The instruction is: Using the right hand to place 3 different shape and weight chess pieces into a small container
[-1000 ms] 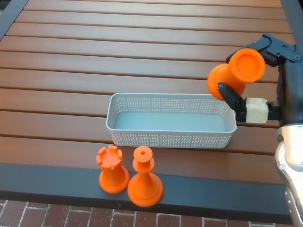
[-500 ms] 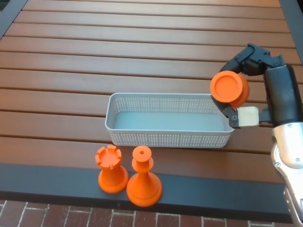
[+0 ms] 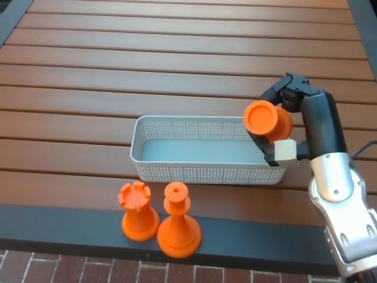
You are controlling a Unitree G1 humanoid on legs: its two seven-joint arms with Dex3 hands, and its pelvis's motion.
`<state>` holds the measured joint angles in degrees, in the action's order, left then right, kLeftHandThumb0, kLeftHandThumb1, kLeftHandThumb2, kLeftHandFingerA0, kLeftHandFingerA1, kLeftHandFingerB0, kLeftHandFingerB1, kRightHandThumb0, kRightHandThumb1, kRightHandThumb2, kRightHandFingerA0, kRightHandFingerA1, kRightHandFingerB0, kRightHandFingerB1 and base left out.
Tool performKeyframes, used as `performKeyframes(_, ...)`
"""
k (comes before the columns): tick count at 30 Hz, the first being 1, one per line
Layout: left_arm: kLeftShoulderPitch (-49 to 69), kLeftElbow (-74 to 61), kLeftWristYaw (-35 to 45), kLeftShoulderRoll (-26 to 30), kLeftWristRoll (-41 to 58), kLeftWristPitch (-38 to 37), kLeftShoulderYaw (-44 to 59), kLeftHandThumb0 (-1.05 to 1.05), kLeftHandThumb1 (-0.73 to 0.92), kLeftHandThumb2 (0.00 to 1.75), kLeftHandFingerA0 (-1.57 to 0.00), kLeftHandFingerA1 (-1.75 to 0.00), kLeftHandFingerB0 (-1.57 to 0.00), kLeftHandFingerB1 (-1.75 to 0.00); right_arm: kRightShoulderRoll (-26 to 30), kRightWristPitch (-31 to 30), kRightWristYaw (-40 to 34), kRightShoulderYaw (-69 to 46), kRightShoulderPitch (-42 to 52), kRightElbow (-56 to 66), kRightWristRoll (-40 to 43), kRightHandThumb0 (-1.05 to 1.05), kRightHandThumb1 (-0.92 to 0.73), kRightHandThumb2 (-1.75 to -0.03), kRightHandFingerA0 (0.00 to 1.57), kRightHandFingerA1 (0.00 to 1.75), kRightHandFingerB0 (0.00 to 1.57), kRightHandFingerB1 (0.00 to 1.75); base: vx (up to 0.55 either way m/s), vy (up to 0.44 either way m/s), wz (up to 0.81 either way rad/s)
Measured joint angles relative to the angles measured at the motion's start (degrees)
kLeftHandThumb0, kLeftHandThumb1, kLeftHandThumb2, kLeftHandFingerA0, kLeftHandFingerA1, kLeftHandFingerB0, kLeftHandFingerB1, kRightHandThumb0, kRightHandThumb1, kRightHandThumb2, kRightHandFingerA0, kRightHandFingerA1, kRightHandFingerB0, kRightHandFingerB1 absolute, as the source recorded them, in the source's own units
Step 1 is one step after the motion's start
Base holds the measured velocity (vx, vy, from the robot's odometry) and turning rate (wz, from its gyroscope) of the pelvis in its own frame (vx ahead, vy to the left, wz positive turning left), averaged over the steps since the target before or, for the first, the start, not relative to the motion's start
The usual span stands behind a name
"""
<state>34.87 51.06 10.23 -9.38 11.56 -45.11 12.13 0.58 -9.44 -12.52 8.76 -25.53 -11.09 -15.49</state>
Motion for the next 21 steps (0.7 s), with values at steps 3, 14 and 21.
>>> performKeyframes(3,0.0,0.2,0.0,0.0,0.0,-0.1,0.0,-0.16,0.22,1.58,-1.33,-1.52,-1.19,-1.43,-0.5,1.1,-0.7,-0.1,-0.5,-1.8,-0.2,-0.2,-0.55,-1.13,0.85,1.75,0.71,1.67,0.0,0.0,0.0)
performKeyframes(14,0.1,1.1,0.8,0.0,0.5,-1.2,0.2,-0.15,0.19,1.6,-1.32,-1.53,-1.2,-1.42,-4.3,6.2,-3.9,-0.1,-3.2,-10.7,-0.5,-0.22,-0.52,-1.17,0.88,1.74,0.76,1.6,0.0,0.0,0.0)
performKeyframes(21,0.2,1.3,1.0,0.0,0.4,-1.2,-0.1,-0.15,0.22,1.57,-1.34,-1.55,-1.2,-1.43,-5.7,9.8,-5.7,-1.5,-2.7,-14.5,-0.1,-0.26,-0.58,-1.07,0.86,1.75,0.73,1.63,0.0,0.0,0.0)
